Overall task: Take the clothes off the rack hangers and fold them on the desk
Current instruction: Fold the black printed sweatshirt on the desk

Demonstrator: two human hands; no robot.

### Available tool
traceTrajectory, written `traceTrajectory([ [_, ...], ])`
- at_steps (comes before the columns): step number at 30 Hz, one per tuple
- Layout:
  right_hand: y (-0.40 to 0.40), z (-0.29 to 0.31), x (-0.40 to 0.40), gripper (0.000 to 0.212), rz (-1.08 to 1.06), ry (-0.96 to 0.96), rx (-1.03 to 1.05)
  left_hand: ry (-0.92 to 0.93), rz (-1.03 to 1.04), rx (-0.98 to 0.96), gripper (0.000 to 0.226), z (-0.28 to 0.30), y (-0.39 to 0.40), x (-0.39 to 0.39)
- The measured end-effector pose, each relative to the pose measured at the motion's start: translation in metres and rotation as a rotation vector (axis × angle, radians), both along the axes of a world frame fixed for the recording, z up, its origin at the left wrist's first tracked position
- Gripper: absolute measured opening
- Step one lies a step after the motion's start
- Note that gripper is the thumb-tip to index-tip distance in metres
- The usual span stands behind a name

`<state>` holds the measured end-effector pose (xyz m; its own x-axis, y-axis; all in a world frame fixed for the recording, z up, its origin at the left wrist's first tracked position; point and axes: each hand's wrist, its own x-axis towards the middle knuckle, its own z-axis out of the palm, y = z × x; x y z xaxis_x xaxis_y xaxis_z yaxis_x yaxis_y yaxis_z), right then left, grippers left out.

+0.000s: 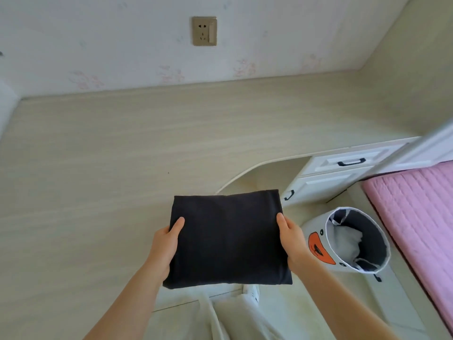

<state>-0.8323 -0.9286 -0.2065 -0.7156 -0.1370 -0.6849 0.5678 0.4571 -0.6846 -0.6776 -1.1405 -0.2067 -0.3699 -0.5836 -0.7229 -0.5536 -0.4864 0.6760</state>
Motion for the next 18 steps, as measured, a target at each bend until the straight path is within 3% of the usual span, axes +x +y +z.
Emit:
traceTrajectory([
  [8, 0.134, -0.005, -0.027, 0.030, -0.205, -0.003, 0.031, -0.013, -0.238, 0.023, 0.032, -0.017, 0.099, -0.076],
  [18, 0.331, -0.021, -0.108, 0.022, -0.326, -0.045, 0.115, -0.064, -0.407, 0.068, 0.030, -0.046, 0.282, -0.187],
])
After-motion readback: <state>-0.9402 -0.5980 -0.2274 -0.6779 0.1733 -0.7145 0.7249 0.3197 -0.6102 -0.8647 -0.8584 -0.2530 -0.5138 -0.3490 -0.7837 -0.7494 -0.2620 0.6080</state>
